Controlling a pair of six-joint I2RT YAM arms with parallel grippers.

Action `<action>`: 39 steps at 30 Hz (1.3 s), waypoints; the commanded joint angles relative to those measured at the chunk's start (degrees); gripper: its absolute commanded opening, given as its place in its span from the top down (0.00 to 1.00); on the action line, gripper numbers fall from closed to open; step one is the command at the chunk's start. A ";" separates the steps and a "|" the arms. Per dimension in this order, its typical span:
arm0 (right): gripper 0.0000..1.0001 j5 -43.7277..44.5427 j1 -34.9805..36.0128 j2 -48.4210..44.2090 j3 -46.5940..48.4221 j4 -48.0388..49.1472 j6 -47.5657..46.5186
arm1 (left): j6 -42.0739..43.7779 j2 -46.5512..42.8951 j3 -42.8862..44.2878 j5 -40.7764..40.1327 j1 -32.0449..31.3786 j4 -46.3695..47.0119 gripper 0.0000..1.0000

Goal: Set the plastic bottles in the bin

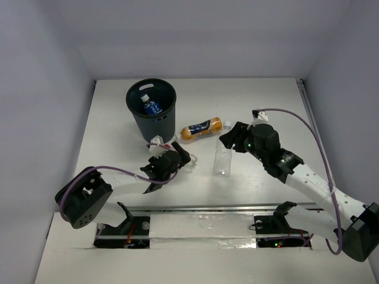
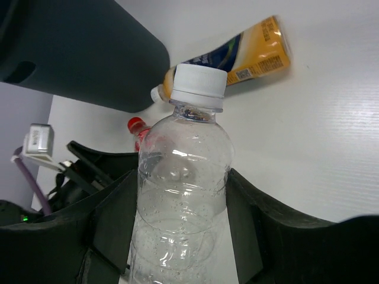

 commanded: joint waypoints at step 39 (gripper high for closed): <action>0.43 1.39 7.87 56.46 80.42 15.88 -13.38 | 5.92 -2.76 -1.05 -7.78 2.41 0.79 0.01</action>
